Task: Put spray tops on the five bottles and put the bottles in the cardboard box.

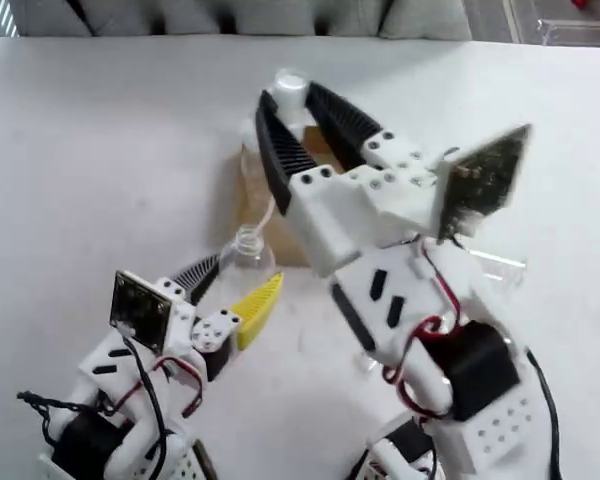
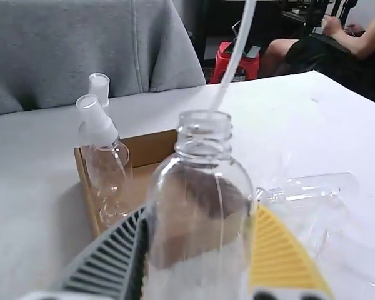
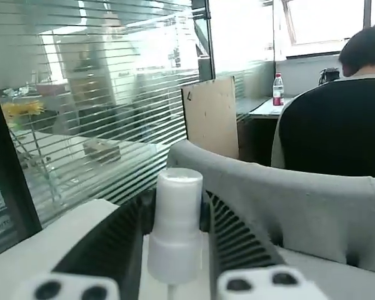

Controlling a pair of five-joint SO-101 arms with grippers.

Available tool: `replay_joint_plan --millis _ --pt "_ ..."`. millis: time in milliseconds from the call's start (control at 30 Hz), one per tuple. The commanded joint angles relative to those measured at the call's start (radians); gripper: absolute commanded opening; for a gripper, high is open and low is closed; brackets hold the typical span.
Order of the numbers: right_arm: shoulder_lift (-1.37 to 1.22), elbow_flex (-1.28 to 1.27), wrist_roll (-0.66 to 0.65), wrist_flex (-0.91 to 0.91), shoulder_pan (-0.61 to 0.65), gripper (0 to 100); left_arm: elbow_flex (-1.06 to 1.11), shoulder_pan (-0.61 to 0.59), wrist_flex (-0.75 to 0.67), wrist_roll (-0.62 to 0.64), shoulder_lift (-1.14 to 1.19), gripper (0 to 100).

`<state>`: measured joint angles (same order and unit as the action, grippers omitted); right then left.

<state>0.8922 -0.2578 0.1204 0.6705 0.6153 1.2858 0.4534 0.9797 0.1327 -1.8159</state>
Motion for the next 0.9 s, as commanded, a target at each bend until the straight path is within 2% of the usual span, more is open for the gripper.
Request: replay_joint_plan --millis 0,300,400,633,867 --pt "-0.031 -0.026 0.012 -0.033 0.048 1.5 -0.008 0.018 -0.032 -0.009 -0.010 2" --pt "-0.038 -0.129 0.009 -0.019 0.090 1.8 -0.008 0.018 -0.032 -0.009 -0.010 2" --pt "-0.036 -0.150 0.009 0.039 0.111 2.1 -0.008 0.016 -0.044 -0.009 -0.010 2" --pt "-0.016 -0.129 0.008 0.179 0.189 20.3 -0.008 0.008 -0.060 -0.009 -0.010 2" --pt "0.027 -0.015 0.006 0.248 0.180 18.4 -0.008 0.008 -0.060 -0.009 -0.010 2"
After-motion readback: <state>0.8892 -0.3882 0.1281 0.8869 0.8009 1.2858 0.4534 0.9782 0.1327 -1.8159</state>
